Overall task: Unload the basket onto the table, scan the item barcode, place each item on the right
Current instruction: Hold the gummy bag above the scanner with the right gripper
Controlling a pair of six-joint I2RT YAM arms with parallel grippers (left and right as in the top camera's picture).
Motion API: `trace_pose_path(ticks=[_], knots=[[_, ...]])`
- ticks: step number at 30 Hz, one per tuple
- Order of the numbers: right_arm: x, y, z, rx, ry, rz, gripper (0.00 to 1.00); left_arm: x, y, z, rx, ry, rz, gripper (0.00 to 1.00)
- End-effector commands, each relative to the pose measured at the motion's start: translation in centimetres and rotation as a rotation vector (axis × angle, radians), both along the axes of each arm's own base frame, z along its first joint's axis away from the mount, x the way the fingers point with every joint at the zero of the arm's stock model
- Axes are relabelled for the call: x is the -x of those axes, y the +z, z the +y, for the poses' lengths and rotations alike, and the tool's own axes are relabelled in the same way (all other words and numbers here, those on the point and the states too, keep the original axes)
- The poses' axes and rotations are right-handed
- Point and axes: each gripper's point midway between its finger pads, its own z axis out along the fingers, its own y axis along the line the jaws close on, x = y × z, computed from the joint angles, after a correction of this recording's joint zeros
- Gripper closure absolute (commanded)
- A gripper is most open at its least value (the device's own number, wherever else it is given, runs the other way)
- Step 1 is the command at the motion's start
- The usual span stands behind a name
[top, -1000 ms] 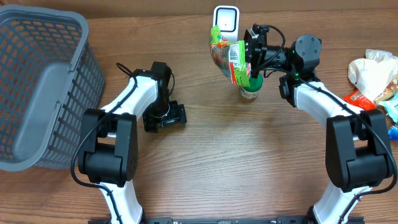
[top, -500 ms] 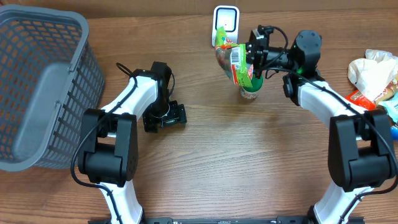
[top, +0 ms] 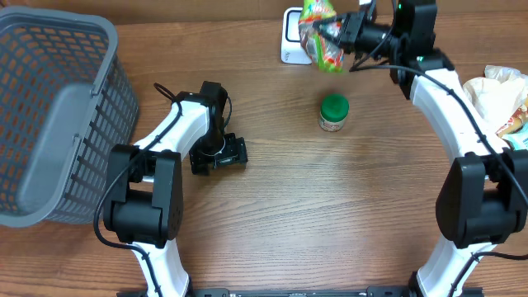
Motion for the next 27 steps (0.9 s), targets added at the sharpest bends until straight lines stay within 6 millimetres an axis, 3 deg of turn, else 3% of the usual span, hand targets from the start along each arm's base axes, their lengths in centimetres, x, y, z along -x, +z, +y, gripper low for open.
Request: trace_pose_path(ticks=[1,12,18,27], knots=[[-3.2,1.4,-1.0,0.211,-0.145,-0.246,0.96,-0.2,-1.0,0.2,-0.005,0.013,0.000,0.10],[-6.1,1.5,1.0,0.526,-0.416,-0.457,0.96,-1.1,-1.1,0.0,0.001,0.013,-0.036,0.09],[-8.6,0.9,-0.2,0.546,-0.558,-0.507,0.96,-1.3,-1.1,0.0,0.004,0.008,-0.046,0.10],[-12.5,-0.7,-0.1,0.573,-0.643,-0.561,0.96,-1.5,-1.1,0.0,0.004,-0.011,-0.055,0.10]])
